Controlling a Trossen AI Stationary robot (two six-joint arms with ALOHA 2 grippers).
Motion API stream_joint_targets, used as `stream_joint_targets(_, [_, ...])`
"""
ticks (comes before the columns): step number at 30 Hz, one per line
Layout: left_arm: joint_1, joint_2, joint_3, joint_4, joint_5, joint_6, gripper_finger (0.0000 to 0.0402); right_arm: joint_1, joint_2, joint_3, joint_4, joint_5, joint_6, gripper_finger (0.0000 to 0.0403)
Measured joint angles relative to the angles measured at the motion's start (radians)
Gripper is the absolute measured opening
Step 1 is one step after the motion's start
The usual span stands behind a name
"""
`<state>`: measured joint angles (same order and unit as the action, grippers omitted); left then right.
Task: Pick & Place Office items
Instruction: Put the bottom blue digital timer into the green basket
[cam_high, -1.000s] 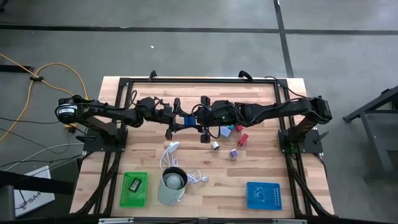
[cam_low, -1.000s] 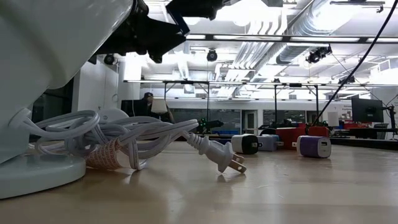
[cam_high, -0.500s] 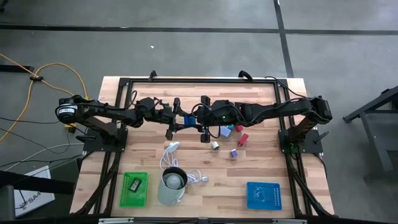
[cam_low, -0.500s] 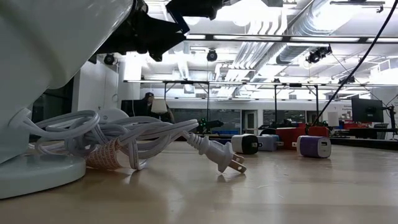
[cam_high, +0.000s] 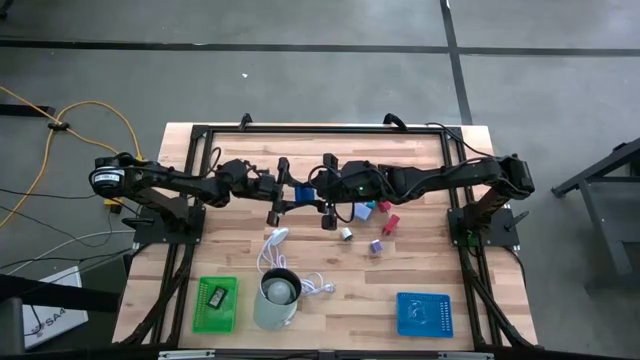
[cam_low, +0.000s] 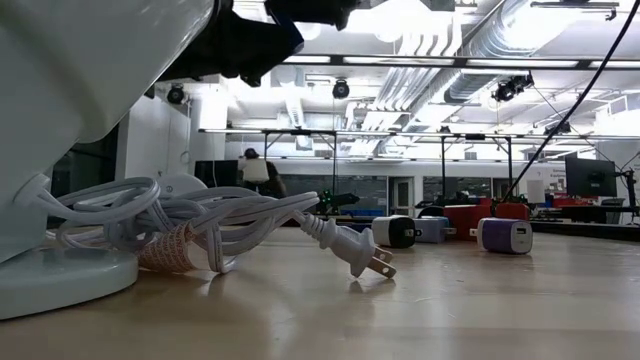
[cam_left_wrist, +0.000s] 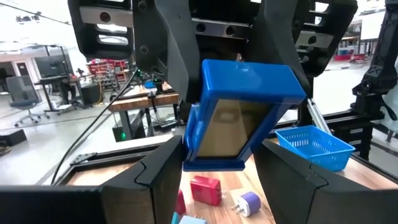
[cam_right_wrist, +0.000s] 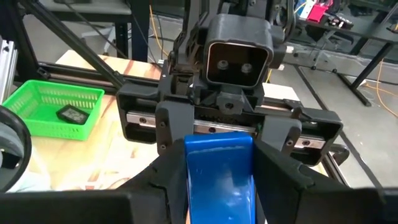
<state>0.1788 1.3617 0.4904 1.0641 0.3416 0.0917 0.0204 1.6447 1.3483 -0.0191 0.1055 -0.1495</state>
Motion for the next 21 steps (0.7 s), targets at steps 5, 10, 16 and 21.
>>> stream_joint_targets(5, [-0.001,0.0,0.0,0.018,0.0,0.006,0.0188,0.0,0.0,0.0,0.019,0.0,0.0,0.0144])
stream_joint_targets(10, [-0.001,0.0,0.0,0.041,0.001,0.014,0.0188,0.0,0.0,0.0,0.048,0.0,0.0,0.0144])
stream_joint_targets(16, [-0.001,-0.001,0.0,0.047,0.001,0.014,0.0188,0.0,0.0,-0.001,0.062,0.0,0.0,0.0144])
stream_joint_targets(21, [-0.001,-0.001,0.0,0.048,0.001,0.014,0.0188,0.0,0.001,-0.001,0.067,0.0,0.0,0.0144])
